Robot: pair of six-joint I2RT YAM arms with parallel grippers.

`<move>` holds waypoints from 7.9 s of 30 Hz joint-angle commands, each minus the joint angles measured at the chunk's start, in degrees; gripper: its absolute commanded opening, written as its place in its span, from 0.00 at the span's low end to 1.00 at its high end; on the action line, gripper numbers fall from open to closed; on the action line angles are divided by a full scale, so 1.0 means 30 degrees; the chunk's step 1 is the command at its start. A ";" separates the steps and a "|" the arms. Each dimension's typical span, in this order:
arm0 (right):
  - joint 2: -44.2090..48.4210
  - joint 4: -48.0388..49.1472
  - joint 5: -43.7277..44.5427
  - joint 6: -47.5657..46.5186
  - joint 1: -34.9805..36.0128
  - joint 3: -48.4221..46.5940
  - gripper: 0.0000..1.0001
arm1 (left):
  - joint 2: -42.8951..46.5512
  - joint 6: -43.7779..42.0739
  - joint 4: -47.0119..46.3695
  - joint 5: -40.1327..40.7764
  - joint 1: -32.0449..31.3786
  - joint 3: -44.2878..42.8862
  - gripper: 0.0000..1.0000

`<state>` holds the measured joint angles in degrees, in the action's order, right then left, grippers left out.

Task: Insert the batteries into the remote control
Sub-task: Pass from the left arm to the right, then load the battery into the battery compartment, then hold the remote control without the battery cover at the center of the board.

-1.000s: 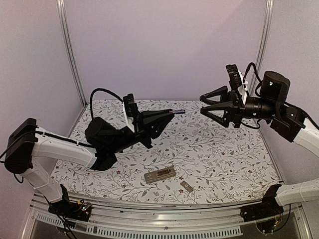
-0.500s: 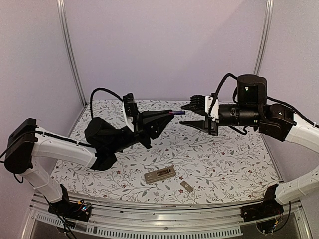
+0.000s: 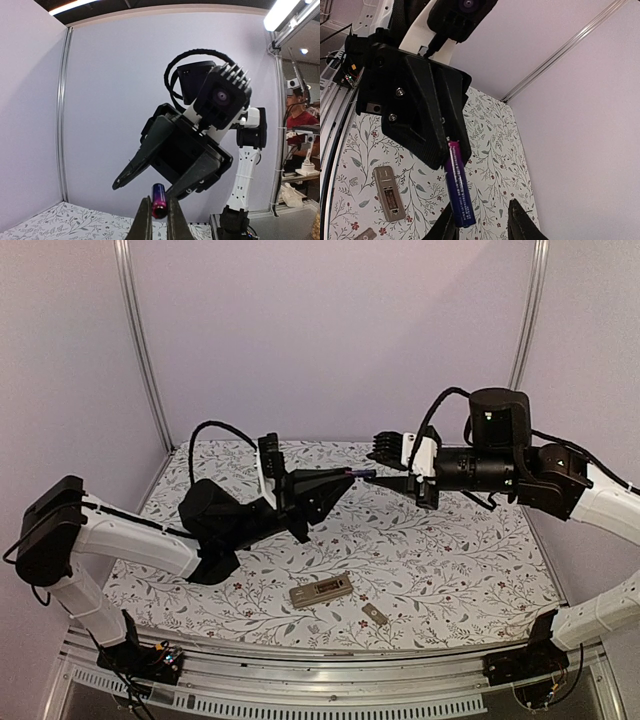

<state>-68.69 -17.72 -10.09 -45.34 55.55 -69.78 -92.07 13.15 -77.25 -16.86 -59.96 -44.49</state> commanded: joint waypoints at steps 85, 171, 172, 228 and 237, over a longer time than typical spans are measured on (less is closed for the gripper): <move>-1.1634 -0.7252 0.1569 -0.1567 0.1405 -0.2898 0.00 | 0.2821 -0.0805 1.5541 1.3419 -0.2072 0.9078 0.94; -1.6902 -0.7776 -0.0056 -0.1373 0.2500 -0.5891 0.22 | 0.1381 -0.4221 1.1288 0.6786 -0.0448 1.0021 0.94; -1.6871 -0.7802 -0.0002 -0.1378 0.2492 -0.5891 0.22 | 0.1392 -0.4168 1.1252 0.6803 -0.0434 1.0072 0.94; -0.6167 0.9943 -0.7109 1.4661 -0.3037 0.8469 0.78 | 0.3349 -1.4075 2.8521 -0.2804 0.3659 0.0291 0.98; -0.4879 1.0957 -0.6132 1.4547 -0.3048 1.0523 0.79 | 0.1565 -1.6782 3.1764 -0.2747 0.3920 -0.0494 0.99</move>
<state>-84.82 12.78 -30.09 -2.17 46.22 -39.68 -85.97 -33.23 12.40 -22.98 -48.21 -47.16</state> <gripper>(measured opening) 0.785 0.986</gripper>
